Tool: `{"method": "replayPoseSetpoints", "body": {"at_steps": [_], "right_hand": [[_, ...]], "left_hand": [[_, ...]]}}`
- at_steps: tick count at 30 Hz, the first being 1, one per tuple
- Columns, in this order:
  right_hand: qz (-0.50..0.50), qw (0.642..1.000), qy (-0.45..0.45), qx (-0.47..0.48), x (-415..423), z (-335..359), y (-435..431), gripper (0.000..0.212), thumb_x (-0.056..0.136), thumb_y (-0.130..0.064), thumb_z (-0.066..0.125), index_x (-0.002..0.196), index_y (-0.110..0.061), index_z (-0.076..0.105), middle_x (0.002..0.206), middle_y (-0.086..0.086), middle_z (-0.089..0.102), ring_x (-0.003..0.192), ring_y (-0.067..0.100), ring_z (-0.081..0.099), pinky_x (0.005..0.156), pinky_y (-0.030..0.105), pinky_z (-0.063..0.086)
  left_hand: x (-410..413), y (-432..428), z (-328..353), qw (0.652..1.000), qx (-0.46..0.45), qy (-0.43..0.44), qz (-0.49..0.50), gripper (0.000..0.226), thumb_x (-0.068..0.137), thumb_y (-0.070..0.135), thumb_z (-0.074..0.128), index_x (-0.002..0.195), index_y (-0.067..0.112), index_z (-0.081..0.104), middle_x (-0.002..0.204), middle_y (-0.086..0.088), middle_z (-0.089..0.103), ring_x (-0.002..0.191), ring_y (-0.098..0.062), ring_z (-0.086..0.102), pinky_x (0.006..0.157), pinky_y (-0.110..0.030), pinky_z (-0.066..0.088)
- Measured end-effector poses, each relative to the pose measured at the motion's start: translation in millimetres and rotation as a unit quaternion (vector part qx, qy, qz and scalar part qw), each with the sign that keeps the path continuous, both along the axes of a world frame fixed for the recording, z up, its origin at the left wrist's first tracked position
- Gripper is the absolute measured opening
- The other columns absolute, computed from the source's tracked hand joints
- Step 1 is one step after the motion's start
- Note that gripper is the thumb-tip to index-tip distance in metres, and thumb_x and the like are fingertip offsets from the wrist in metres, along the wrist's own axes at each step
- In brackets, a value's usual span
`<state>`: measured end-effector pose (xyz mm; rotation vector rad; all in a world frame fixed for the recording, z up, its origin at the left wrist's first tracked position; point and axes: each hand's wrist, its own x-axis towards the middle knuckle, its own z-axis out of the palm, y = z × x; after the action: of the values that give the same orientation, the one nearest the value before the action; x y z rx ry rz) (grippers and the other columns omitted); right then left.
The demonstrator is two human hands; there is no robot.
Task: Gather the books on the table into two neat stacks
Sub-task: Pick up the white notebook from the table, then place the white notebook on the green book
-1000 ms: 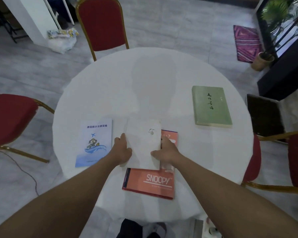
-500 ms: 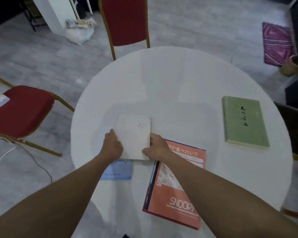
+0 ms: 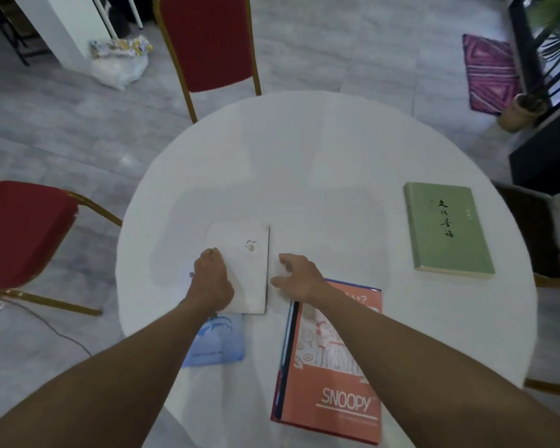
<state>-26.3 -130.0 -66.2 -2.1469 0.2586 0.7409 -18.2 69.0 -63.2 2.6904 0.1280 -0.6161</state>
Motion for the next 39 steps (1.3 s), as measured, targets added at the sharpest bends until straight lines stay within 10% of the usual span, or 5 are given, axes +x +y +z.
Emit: {"method": "replayPoseSetpoints", "body": {"at_steps": [14, 39], "right_hand": [[-0.221, 0.969, -0.084, -0.068, -39.3, 16.9, -125.1, 0.059, 0.090, -0.035, 0.067, 0.143, -0.015, 0.050, 0.143, 0.003, 0.054, 0.130, 0.021, 0.052, 0.105, 0.031, 0.041], [-0.312, 0.940, -0.064, -0.125, -44.8, -21.7, -370.9, 0.058, 0.084, -0.038, 0.067, 0.132, -0.016, 0.045, 0.136, 0.011, 0.045, 0.128, 0.033, 0.040, 0.102, 0.041, 0.038]], "left_hand": [[18.1, -116.9, 10.5, 0.989, -0.109, 0.010, -0.099, 0.059, 0.094, 0.021, 0.054, 0.146, 0.001, 0.032, 0.144, -0.021, 0.040, 0.136, -0.033, 0.040, 0.114, -0.038, 0.032], [28.2, -405.1, -11.5, 0.977, -0.130, 0.068, -0.154, 0.047, 0.092, 0.021, 0.055, 0.133, 0.003, 0.042, 0.128, -0.020, 0.050, 0.117, -0.037, 0.052, 0.099, -0.039, 0.046]]}}
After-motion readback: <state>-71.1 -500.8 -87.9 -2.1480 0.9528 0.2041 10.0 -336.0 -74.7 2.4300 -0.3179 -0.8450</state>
